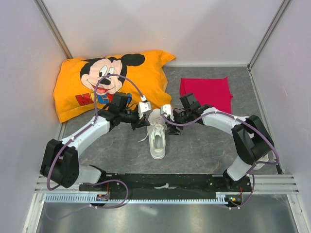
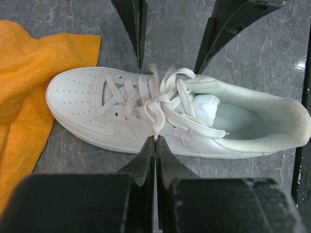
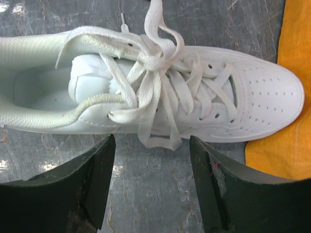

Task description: Tie the shoes

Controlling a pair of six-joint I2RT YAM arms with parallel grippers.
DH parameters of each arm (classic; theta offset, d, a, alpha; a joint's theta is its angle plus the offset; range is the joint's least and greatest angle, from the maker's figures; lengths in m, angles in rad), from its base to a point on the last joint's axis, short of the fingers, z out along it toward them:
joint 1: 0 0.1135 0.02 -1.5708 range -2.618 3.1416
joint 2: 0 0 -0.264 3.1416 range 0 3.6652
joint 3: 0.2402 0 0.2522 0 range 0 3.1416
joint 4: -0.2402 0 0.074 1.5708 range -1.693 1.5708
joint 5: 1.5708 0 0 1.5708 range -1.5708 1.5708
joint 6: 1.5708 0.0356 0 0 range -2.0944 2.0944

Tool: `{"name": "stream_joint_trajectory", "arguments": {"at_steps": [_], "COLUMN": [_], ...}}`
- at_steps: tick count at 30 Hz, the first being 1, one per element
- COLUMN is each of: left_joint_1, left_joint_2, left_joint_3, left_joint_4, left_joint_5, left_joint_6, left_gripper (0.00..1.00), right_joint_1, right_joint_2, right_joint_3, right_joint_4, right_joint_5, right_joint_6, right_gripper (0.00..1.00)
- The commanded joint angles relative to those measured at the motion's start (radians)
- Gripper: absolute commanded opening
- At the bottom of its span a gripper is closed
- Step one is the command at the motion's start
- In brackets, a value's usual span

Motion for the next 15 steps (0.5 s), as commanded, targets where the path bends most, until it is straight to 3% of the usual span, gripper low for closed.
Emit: {"name": "stream_joint_trajectory", "arguments": {"at_steps": [1, 7, 8, 12, 14, 15], "left_joint_1": [-0.003, -0.002, -0.002, 0.003, 0.011, 0.017], "left_joint_2": [0.011, 0.019, 0.02, 0.005, -0.003, -0.009], "left_joint_3": [0.042, 0.045, 0.045, 0.043, 0.042, 0.042], "left_joint_4": [0.015, 0.014, 0.014, 0.012, 0.003, 0.0], "left_joint_5": [0.013, 0.012, 0.01, 0.004, -0.002, -0.002], "left_joint_6": [0.041, 0.049, 0.049, 0.047, 0.038, 0.038], "left_gripper": [0.01, 0.02, 0.02, 0.02, 0.02, 0.02], "right_joint_1": [0.02, 0.03, 0.03, 0.03, 0.028, 0.028], "right_joint_2": [0.021, 0.018, 0.017, 0.001, -0.009, -0.023], "right_joint_3": [0.052, 0.057, 0.057, 0.051, 0.048, 0.045], "right_joint_4": [0.061, 0.095, 0.098, 0.087, 0.073, 0.062], "right_joint_5": [-0.009, 0.018, 0.024, 0.069, 0.084, 0.095], "right_joint_6": [0.009, 0.042, 0.048, 0.061, 0.065, 0.084], "right_gripper": [0.68, 0.52, 0.41, 0.18, 0.0, 0.0]}}
